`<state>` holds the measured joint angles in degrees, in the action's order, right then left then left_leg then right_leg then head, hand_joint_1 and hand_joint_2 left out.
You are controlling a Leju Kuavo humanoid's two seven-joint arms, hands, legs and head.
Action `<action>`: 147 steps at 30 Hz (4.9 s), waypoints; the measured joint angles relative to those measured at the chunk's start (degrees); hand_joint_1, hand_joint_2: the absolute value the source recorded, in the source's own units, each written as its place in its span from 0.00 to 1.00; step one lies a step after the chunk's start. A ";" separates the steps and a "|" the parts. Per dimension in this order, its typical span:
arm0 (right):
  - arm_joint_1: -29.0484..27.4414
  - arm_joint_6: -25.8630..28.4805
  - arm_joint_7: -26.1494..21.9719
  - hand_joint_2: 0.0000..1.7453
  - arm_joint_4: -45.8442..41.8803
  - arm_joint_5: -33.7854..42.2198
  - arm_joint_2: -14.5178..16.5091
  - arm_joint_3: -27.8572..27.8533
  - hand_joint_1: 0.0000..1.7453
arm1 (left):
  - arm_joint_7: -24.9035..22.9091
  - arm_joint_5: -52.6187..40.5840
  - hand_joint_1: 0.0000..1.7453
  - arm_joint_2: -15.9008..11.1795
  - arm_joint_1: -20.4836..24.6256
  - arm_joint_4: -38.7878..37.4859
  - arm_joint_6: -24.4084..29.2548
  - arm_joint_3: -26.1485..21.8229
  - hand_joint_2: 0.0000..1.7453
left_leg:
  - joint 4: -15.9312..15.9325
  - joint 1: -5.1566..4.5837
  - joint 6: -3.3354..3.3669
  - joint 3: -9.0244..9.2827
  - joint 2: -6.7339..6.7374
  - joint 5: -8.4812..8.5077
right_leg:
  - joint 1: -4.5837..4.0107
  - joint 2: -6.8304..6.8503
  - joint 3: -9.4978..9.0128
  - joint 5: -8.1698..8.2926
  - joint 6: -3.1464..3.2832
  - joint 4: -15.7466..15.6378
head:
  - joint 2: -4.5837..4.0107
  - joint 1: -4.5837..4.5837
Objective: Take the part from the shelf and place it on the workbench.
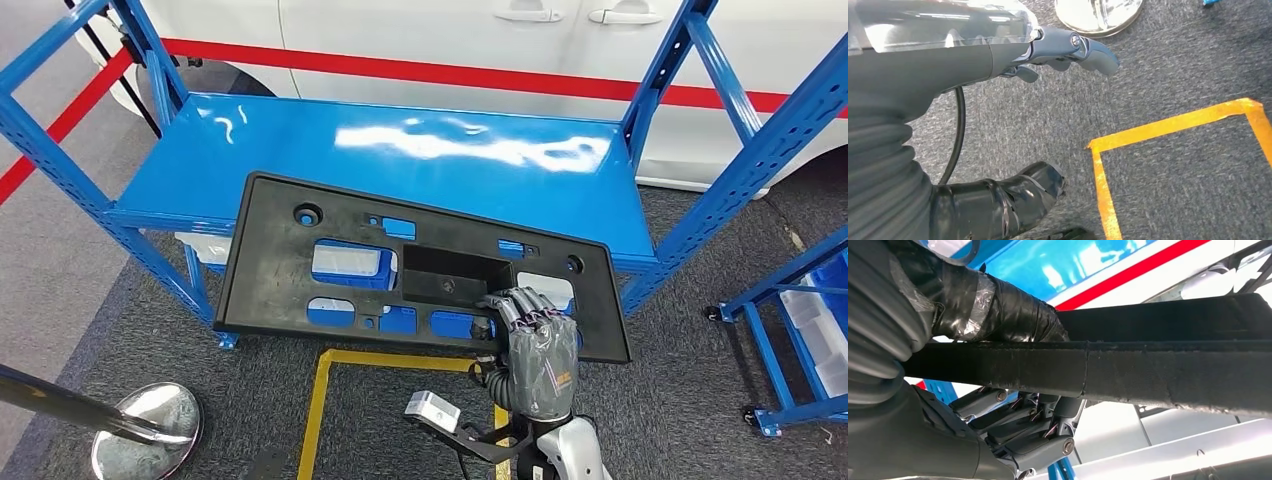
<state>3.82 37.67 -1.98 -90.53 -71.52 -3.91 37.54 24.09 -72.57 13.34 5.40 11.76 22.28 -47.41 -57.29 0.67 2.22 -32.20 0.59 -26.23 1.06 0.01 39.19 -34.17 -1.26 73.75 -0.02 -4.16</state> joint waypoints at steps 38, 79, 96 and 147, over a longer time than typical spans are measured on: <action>-1.92 -0.43 -1.72 1.00 -0.17 3.46 -0.11 -2.38 1.00 | -0.05 0.43 0.00 0.29 -0.07 0.00 0.82 -0.19 1.00 | -2.15 -0.46 -1.77 -5.20 -0.01 3.64 | -0.48 -0.18 -9.97 3.24 1.67 -14.24 | 0.00 -0.04; -5.07 0.10 -3.09 1.00 -0.49 6.99 0.00 -4.60 1.00 | 0.27 0.68 0.00 0.28 -0.41 0.00 0.83 -0.44 1.00 | -7.75 0.43 -3.52 -2.36 -0.26 -2.20 | -0.27 0.28 -7.78 5.68 3.10 -14.98 | 0.01 0.05; -9.85 1.50 -4.24 1.00 -3.51 9.13 -0.07 -8.91 1.00 | 0.72 1.23 0.00 0.24 -0.80 0.00 1.28 -1.13 1.00 | -1.33 0.00 -1.20 0.61 -0.35 -1.73 | -0.56 0.10 -5.44 6.40 1.53 -12.25 | 0.01 -0.02; -23.48 2.25 -25.91 1.00 -14.82 31.79 12.11 -29.39 1.00 | 1.34 2.79 0.00 -0.20 -1.59 0.00 2.00 -3.26 1.00 | 0.65 -0.18 -0.77 2.06 -0.81 -1.15 | -0.59 -0.87 -5.06 5.79 1.39 -12.74 | 0.02 0.02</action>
<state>-19.66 39.92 -27.88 -105.35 -39.73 8.20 8.16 25.43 -69.77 13.15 3.82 11.76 24.28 -50.66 -56.64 0.49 1.45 -30.14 -0.22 -27.38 0.47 -0.86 34.13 -28.38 0.14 61.01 0.00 -4.14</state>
